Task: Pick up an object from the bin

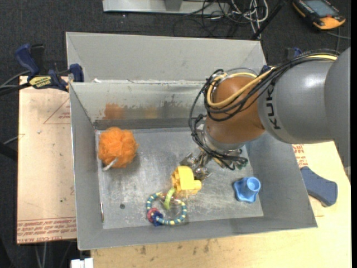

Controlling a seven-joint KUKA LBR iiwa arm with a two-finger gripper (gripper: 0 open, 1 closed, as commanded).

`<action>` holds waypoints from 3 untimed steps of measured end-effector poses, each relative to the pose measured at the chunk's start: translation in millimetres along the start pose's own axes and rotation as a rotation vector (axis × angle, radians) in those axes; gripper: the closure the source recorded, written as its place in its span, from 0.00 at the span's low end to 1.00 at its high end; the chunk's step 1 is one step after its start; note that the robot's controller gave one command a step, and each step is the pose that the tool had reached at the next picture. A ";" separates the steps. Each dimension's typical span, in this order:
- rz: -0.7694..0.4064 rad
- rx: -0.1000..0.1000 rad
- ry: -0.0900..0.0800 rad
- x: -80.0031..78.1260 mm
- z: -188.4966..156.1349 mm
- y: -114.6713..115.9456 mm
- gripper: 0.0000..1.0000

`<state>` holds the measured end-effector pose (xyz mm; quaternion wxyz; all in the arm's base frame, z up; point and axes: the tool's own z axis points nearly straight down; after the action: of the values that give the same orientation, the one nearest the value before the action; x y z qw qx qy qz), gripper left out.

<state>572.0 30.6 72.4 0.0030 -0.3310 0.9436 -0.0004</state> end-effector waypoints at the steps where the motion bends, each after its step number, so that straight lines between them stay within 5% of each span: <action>1: -0.028 0.002 0.001 -4.4 -0.2 10.4 1.00; 2: -0.026 -0.005 0.005 2.9 -30.1 12.8 1.00; 3: 0.000 -0.004 0.003 -15.3 3.4 11.2 0.00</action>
Offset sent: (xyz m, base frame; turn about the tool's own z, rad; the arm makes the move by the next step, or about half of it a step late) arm -0.0122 0.0033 0.0475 -0.0258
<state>576.9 48.9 69.0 0.0009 -0.3310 0.9436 0.0010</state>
